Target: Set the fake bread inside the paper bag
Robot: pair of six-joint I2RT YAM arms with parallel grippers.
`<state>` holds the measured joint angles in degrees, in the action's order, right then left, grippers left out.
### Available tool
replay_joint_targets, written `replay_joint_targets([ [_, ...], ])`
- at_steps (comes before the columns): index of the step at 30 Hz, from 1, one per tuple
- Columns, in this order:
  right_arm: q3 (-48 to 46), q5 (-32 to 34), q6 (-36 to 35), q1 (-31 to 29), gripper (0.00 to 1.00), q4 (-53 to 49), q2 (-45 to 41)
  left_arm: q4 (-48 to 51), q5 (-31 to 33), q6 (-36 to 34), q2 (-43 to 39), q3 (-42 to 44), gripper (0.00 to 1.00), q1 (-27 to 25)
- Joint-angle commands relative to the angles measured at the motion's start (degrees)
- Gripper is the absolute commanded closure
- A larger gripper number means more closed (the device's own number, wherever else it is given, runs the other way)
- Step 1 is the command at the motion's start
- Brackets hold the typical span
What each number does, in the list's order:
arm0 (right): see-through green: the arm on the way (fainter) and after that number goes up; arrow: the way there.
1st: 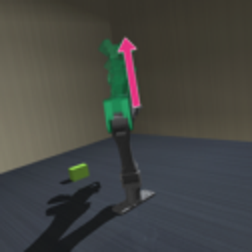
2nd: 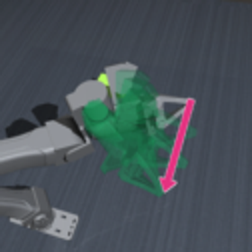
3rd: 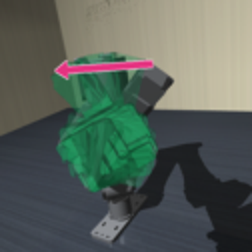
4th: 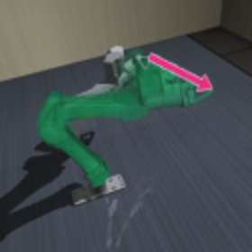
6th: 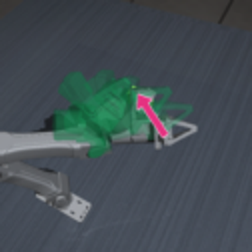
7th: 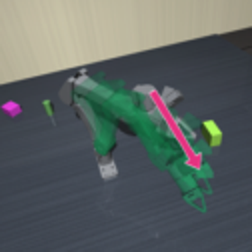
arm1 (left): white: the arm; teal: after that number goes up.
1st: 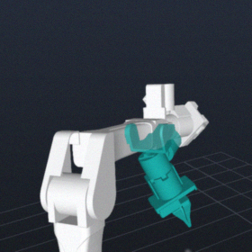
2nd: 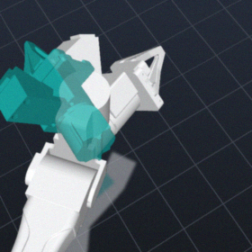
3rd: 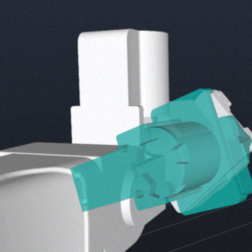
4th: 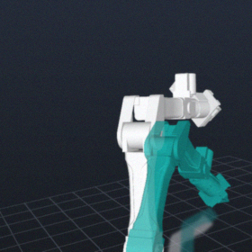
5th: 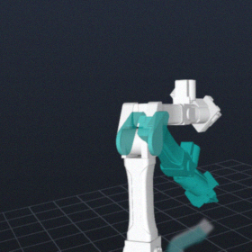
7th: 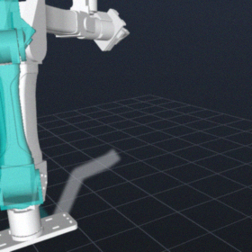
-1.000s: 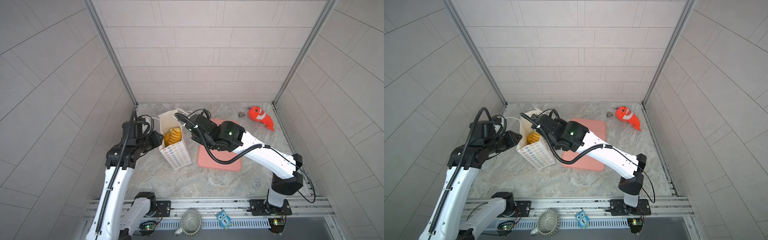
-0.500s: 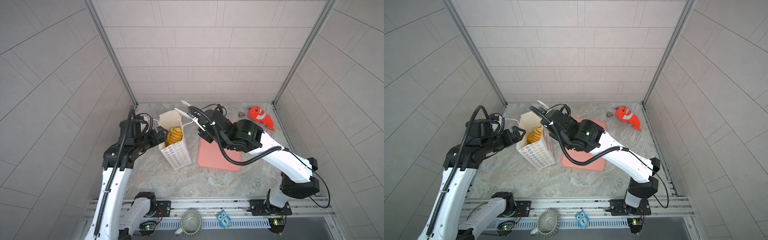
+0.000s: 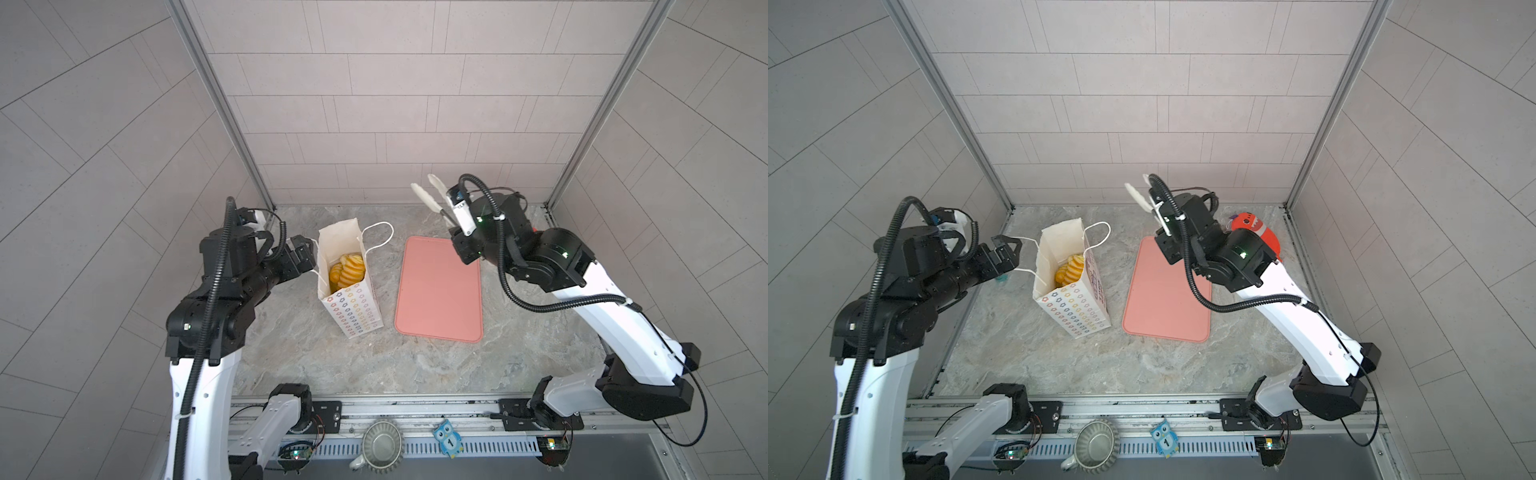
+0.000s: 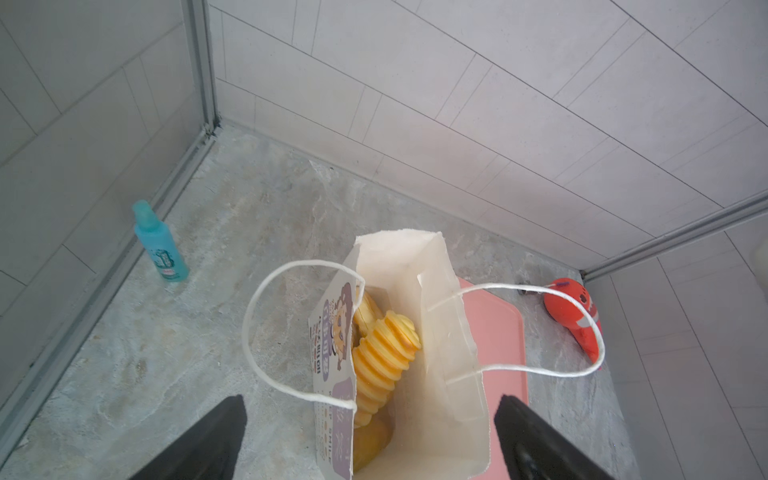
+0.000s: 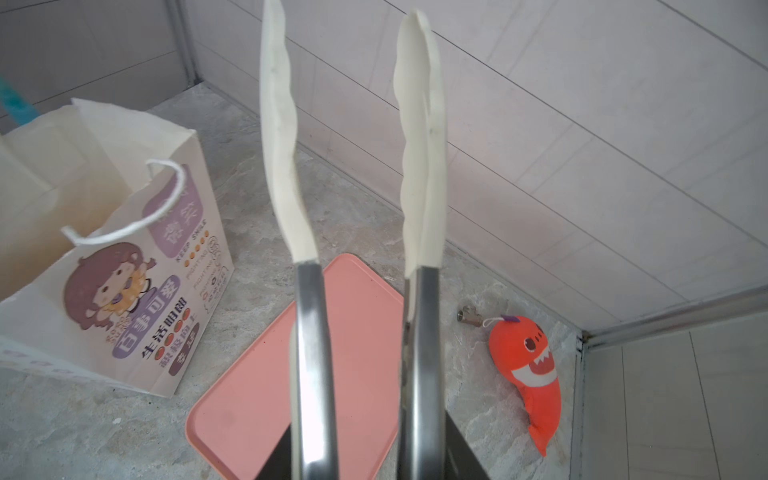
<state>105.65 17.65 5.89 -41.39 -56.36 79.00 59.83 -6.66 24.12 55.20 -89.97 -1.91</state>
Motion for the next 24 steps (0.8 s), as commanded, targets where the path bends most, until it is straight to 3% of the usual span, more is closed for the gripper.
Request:
replay_joint_targets([
  [1, -4.58, -6.21, 6.32, 7.23, 0.61, 2.37, -3.58, -0.40, 5.80, -0.88, 2.92, -1.55, 0.00, 0.93],
  [4, -10.45, -9.60, 8.95, 14.62, 0.62, 3.12, -5.69, -2.90, 8.59, 0.15, 4.51, -1.39, 0.00, 2.62],
  [7, -17.48, -12.59, 11.06, 21.39, 0.63, 5.29, -7.68, -5.57, 8.04, 2.43, 5.84, -0.06, 0.00, 7.80],
  [13, -31.07, -16.76, 14.19, 31.72, 0.63, 10.46, -10.82, -12.34, -4.32, 9.89, 8.07, 7.81, 0.00, 24.21],
  [16, -36.27, -16.49, 15.40, 33.92, 0.63, 12.63, -11.49, -15.99, -7.45, 12.90, 9.26, 13.83, 0.00, 28.28],
  [19, -41.13, -15.19, 16.53, 35.33, 0.63, 15.65, -11.30, -20.17, -8.19, 15.05, 8.90, 20.64, 0.00, 30.53],
  [24, -48.95, -14.89, 18.54, 37.79, 0.63, 20.97, -8.60, -25.73, -3.47, 15.24, 6.48, 30.06, 0.00, 30.60],
])
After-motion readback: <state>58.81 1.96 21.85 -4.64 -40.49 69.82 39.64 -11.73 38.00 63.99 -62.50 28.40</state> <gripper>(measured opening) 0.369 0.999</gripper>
